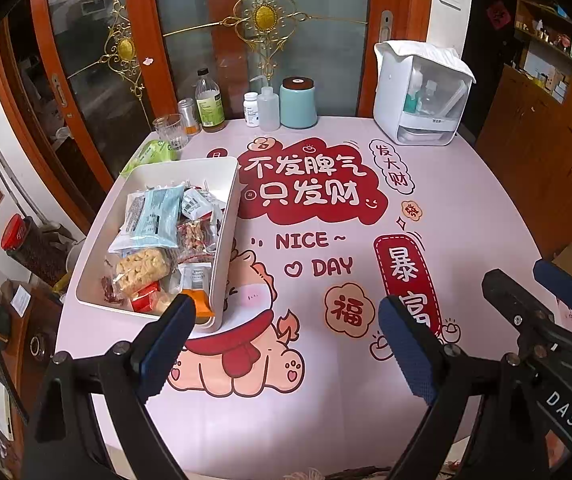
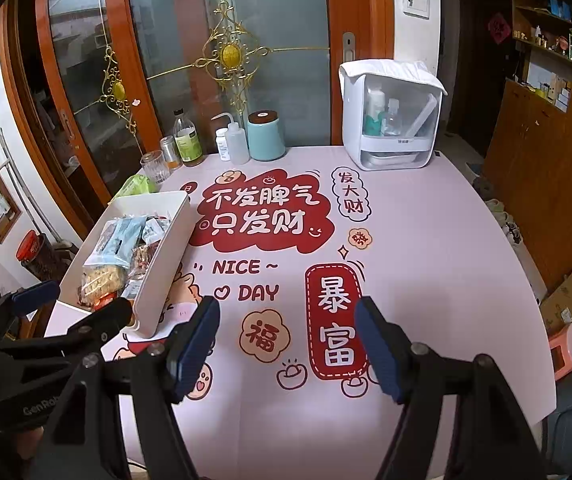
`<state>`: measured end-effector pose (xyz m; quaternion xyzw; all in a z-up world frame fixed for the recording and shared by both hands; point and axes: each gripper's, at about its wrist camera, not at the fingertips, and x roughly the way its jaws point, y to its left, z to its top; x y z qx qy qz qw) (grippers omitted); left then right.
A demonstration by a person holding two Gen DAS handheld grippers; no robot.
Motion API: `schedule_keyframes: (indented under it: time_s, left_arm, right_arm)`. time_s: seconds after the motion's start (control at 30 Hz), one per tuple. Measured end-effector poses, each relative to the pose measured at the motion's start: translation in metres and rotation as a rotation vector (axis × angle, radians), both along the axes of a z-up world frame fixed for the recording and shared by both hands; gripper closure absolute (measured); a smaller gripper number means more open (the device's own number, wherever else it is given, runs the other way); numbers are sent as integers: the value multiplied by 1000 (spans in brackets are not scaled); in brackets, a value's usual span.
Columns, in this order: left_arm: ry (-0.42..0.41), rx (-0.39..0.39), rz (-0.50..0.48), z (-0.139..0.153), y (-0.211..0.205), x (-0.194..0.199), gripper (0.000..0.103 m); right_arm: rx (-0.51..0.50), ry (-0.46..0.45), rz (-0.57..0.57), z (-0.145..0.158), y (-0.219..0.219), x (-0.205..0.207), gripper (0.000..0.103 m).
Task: Organize snacks
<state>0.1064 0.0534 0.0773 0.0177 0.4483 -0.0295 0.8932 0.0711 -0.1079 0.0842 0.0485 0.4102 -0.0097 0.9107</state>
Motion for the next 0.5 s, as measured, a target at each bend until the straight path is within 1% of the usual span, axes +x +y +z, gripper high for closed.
schedule_keyframes:
  time_s: [0.5]
  left_arm:
    - [10,-8,-2,-1,1,3,11]
  right_arm:
    - [7,6,-1,0,1,0,33]
